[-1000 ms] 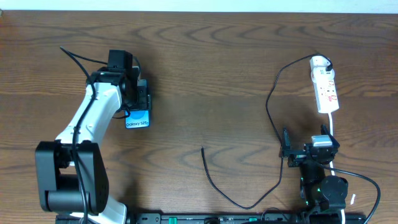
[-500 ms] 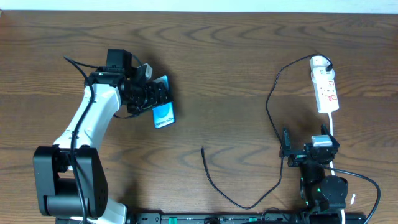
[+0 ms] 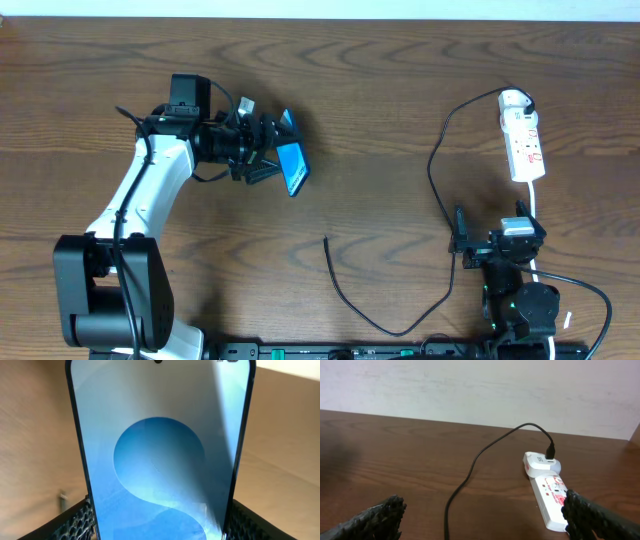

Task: Plug charger to phone and switch on socket
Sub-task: 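Lift the phone with the left gripper and tilt it upright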

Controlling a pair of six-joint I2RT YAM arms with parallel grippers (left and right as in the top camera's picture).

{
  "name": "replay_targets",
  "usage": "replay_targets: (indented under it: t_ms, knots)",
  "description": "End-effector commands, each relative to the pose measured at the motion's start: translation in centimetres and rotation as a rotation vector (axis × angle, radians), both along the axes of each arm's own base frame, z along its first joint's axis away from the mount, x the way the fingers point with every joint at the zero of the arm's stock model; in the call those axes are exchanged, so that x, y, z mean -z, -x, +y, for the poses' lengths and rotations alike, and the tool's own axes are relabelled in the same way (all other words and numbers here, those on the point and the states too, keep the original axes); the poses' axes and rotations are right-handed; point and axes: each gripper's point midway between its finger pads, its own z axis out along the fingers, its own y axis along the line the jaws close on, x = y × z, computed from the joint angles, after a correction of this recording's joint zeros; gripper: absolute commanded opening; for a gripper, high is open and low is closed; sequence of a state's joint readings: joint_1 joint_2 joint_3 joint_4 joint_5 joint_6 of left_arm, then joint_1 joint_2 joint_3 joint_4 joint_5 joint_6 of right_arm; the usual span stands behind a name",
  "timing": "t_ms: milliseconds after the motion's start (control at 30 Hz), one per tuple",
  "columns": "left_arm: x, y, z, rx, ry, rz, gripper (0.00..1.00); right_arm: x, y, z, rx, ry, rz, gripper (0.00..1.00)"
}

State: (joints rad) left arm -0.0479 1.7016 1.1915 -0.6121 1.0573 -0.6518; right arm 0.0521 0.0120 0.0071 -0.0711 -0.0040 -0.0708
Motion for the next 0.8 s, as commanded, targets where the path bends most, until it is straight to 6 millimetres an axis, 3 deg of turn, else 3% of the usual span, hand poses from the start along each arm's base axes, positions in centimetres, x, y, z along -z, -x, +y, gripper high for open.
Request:
replay_targets:
  t_ms: [0, 400, 767]
  knots:
    - [-3.6, 0.5, -1.1, -0.038, 0.160, 0.133, 0.08, 0.1, 0.0, 0.2, -0.012, 0.012, -0.001, 0.99]
    - [-4.7, 1.1, -1.6, -0.112, 0.260, 0.380, 0.07, 0.0, 0.0, 0.2, -0.011, 0.012, -0.001, 0.99]
    - [-5.7, 1.2, -1.9, -0.102, 0.314, 0.429, 0.07, 0.1, 0.0, 0.2, -0.011, 0.012, -0.001, 0.99]
